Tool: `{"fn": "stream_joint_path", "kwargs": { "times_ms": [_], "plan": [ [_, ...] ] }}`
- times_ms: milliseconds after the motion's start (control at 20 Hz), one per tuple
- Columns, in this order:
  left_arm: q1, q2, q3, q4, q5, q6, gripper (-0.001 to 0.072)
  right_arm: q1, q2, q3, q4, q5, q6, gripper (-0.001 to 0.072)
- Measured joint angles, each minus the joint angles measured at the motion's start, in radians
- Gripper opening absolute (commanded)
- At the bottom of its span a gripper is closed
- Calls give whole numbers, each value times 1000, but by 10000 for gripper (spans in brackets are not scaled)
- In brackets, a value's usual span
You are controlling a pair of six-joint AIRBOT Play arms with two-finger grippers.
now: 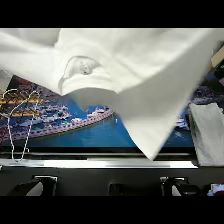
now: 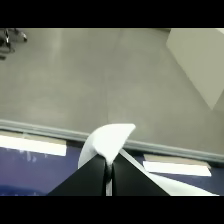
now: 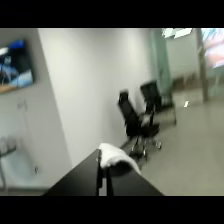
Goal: Fold the clothes and pants, and hang the long-sleeved shirts on hangers.
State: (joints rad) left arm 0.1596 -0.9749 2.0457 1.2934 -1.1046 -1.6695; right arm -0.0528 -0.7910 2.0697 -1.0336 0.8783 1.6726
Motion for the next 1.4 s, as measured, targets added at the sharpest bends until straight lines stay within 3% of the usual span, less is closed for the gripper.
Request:
{"fn": "stream_joint_path", "kwargs": {
  "times_ms": [200,350,600,850,1050,1100,1150,1300,1400],
  "plan": [
    [6,58,-8,28,19,-55,14,0,-30,60,-158,-37,110,33],
    [5,15,-45,18,-43,-117,15,0,-127,9,-193,45,142,33],
    [-48,-201,-217,-10,-164,-125,15,0,-449,-86,-196,228,161,33],
    [-89,-522,-359,-4,-40,-114,15,1,-853,-109,-82,242,153,38],
    [-118,-716,-387,-8,117,-111,15,0,-1100,-113,57,168,145,255],
    [-124,-745,-390,-9,143,-111,15,-3,-1139,-114,83,168,145,407],
    [-129,-772,-392,-10,163,-111,15,-9,-1164,-114,103,175,140,607],
    [-138,-812,-395,-11,194,-111,15,-57,-1181,-114,134,278,74,642],
    [-141,-821,-397,-11,195,-111,15,-108,-1159,-114,124,422,9,641]
  ]
}}
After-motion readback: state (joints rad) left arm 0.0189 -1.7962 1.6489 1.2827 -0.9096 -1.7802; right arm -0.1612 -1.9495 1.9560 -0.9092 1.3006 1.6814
